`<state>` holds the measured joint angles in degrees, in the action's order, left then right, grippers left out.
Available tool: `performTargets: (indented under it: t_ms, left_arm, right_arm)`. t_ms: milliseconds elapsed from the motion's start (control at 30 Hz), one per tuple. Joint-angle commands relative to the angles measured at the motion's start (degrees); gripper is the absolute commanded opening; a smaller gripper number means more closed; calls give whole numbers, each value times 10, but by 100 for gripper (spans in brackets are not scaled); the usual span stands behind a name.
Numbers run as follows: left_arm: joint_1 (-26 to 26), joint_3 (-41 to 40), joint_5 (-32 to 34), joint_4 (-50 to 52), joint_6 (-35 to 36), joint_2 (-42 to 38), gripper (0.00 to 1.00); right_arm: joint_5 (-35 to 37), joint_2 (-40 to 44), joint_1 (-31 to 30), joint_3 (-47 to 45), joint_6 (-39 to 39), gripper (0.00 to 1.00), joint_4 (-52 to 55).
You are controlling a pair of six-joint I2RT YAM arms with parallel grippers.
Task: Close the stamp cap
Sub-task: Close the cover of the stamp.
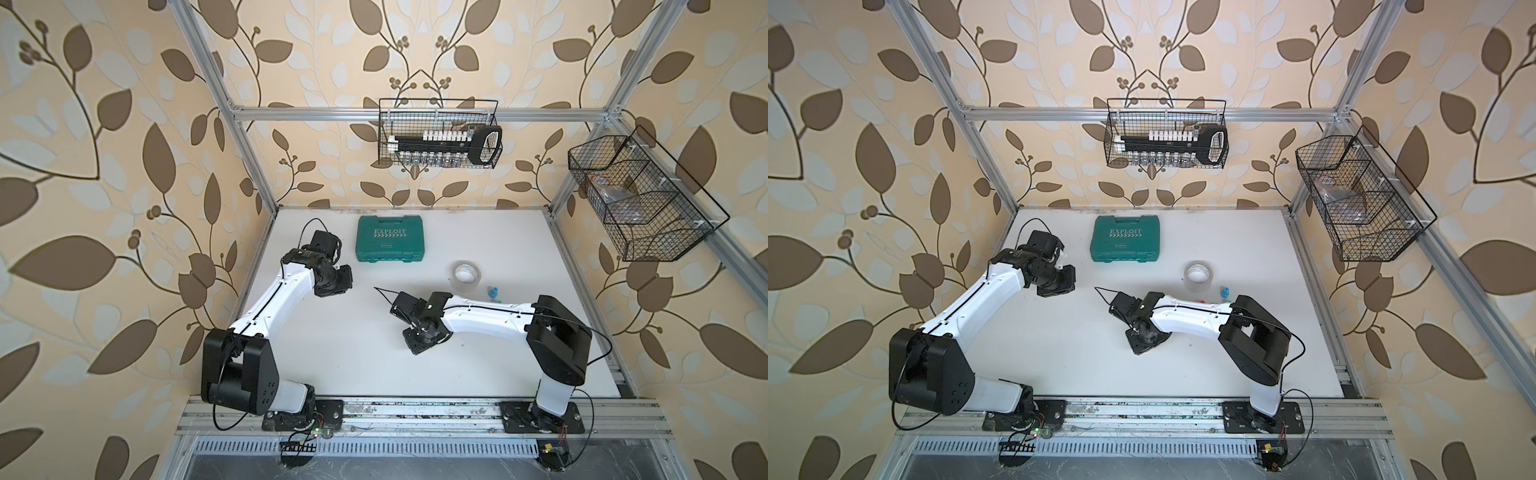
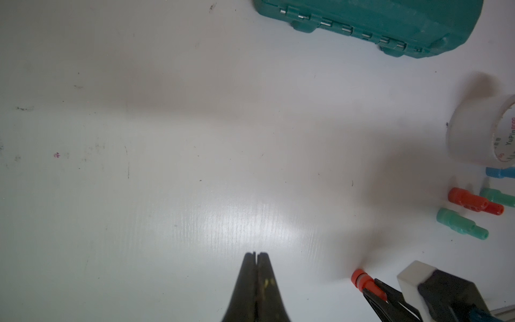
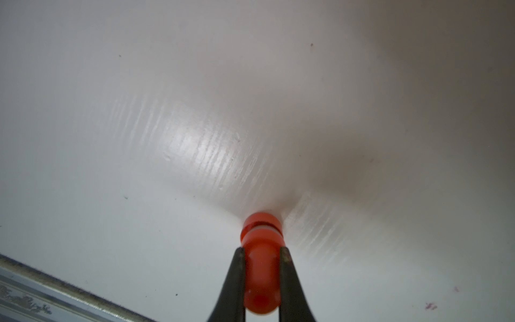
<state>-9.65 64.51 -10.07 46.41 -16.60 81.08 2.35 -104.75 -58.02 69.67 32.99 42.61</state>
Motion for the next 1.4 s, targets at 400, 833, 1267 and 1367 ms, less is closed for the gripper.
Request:
performTargets:
  t_ms: [400, 833, 1267, 1367]
  left_arm:
    - [2, 3, 3, 3, 11, 3, 5]
    - [2, 4, 0, 4, 12, 6, 5]
    - [2, 5, -5, 4, 12, 11, 5]
    - [2, 6, -6, 4, 12, 11, 5]
  right_arm:
    - [63, 16, -28, -2, -4, 0, 19]
    - [53, 31, -29, 1, -6, 0, 6]
    - [34, 7, -30, -16, -3, 0, -15]
    - [29, 8, -30, -21, -1, 0, -19]
